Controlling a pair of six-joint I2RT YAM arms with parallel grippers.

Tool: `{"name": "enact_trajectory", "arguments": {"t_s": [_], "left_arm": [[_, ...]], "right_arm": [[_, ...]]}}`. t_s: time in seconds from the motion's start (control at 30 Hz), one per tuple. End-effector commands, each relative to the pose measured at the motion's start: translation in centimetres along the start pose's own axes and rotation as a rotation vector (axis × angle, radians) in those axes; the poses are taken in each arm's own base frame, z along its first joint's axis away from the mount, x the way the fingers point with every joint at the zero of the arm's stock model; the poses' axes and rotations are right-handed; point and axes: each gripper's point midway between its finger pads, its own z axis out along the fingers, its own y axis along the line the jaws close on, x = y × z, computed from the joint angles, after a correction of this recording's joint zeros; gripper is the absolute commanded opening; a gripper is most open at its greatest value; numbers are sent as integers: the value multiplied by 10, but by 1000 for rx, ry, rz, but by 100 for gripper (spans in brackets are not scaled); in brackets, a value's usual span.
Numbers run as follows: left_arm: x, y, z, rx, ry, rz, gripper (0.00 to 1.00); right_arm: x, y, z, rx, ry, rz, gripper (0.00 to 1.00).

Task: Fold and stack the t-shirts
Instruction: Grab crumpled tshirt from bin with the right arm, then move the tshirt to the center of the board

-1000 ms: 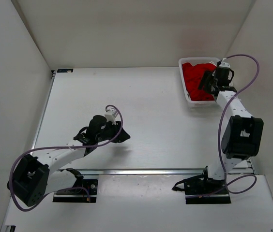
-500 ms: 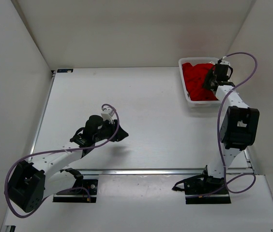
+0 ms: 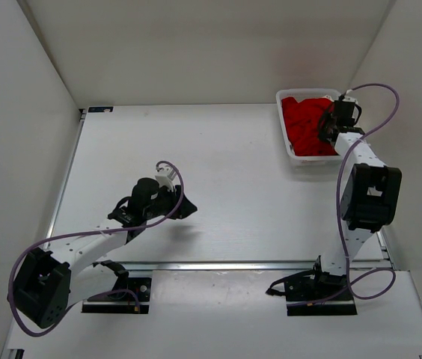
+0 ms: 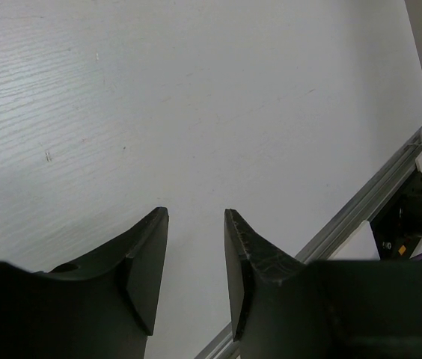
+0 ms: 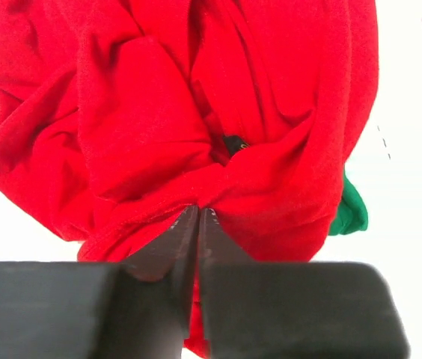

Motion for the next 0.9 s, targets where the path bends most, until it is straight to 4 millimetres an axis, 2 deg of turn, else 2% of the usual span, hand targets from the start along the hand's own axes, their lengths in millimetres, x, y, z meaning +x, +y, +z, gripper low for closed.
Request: {"name": "enact_trajectory", "arguments": {"t_s": [0.0,0.07,0.1,0.13,0.17,0.2,0.27,0.3,0.37,0.4,0.47,0.5,0.53,0.6,0.7,0.77,0.8,0.87], "left_arm": [[-20,-7,-3,11,-45,26,47],[-24,-6,-5,9,-58,23,47],[-25,-6,-6,10,-60,24,47],[-27,-4,-5,1,-59,18,47],[-27,-6,-5,6,-56,20,47],[-32,-8,-5,13,-63,16,47],[-43,-16,-5,26,-76,26,48],[-45,-17,-5,24,-78,25,48],[-59,-23,-8,34,-104,26,49],[-63,-26,-7,40,-111,25,50],[-71,-26,-9,46,-127,6,50],[-75,-24,-11,46,-140,-6,51],[-77,-22,-12,43,-146,-27,50],[-85,-9,-17,19,-168,-60,51],[-102,3,-30,2,-227,-109,52],[-112,12,-40,-15,-273,-147,53],[-119,17,-48,-25,-305,-155,53],[-124,24,-57,-45,-337,-173,54]], "right_arm": [[-11,-7,-7,7,-35,35,0],[-29,-2,-25,-15,-104,46,0],[-31,0,-28,-21,-112,48,0],[-50,7,-45,-57,-171,56,0],[-59,13,-54,-79,-198,58,0],[-79,19,-74,-101,-262,62,0],[-124,45,-126,-195,-410,53,0],[-134,49,-141,-213,-447,58,0],[-170,85,-207,-339,-587,34,0],[-177,98,-225,-376,-626,24,0],[-197,131,-294,-537,-731,0,0],[-202,149,-319,-606,-760,-6,0],[-199,165,-341,-691,-768,-15,0],[-205,194,-403,-884,-827,-47,0],[-202,218,-466,-1106,-877,-78,0],[-197,226,-484,-1214,-869,-78,0],[-196,224,-484,-1239,-863,-74,0],[-186,224,-466,-1261,-815,-62,0]]}}
